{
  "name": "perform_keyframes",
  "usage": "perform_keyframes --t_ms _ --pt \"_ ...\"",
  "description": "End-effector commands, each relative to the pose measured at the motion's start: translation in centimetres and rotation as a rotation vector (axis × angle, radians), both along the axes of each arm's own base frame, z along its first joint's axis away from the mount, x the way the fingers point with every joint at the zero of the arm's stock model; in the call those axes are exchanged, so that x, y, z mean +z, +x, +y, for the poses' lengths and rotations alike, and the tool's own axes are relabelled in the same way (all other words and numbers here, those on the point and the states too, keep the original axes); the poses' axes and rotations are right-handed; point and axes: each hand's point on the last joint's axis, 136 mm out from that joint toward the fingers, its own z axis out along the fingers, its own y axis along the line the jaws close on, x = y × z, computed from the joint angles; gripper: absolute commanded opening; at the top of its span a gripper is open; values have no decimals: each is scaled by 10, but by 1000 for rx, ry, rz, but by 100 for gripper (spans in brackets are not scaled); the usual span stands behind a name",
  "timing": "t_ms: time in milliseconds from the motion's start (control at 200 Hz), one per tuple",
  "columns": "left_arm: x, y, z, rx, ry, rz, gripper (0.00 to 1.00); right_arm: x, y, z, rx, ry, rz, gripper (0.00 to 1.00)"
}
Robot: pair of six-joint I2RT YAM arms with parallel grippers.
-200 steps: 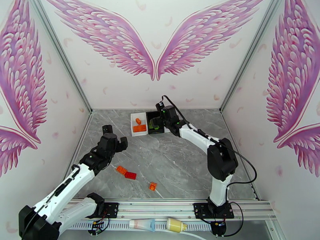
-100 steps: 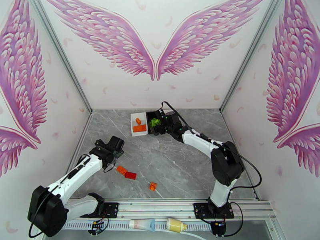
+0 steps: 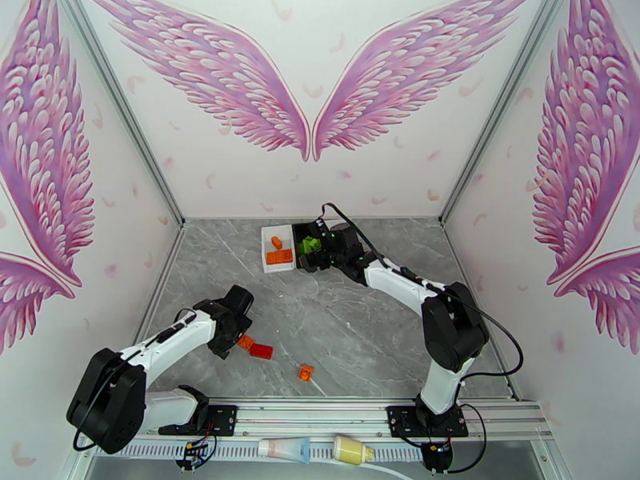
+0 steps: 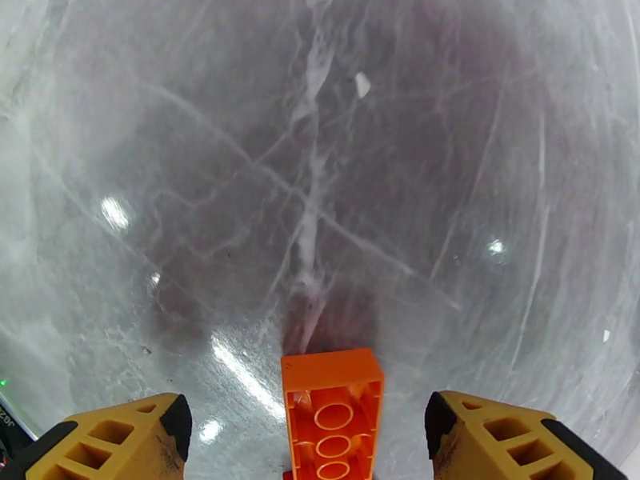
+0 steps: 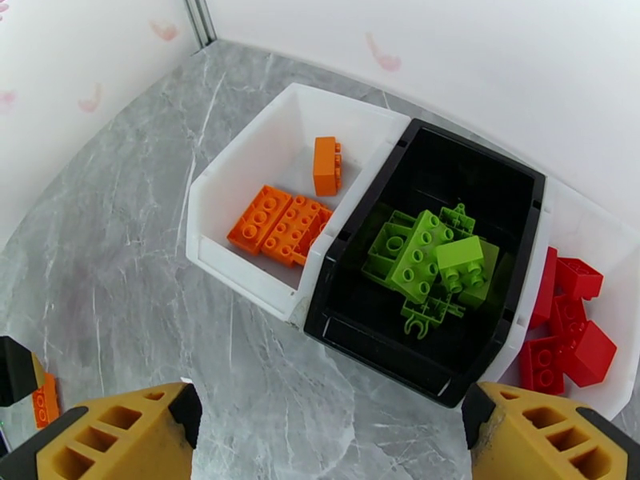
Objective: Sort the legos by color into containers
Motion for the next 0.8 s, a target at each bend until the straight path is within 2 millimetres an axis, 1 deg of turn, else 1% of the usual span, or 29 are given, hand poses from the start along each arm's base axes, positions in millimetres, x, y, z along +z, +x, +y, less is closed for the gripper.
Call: perform_keyframes --t_ms 0,85,170,220,275,380,480,545,660,800 --pt "-11 3 -13 12 -62 9 79 -2 -4 5 16 17 14 91" --pt "-14 4 -15 5 -65 20 76 -3 -5 5 18 19 20 91" --pt "-15 5 -16 5 -62 23 70 -3 -6 6 20 20 21 91" --pt "-16 5 -15 5 -59 25 65 -3 -6 6 21 21 24 91" --pt "-16 4 -14 11 -58 28 58 -2 -6 6 22 22 23 91" --pt "-15 5 -13 20 -58 25 47 -2 -6 8 25 30 28 91" --pt "-13 6 -11 25 -53 15 40 -3 -6 9 27 40 41 91" --pt "-10 7 -10 22 -49 6 38 -2 -6 9 20 46 48 91" --pt "3 16 -6 6 -20 -36 35 2 -9 9 18 60 47 91" --pt "31 45 -10 -82 -4 -149 31 8 -14 6 22 64 33 92"
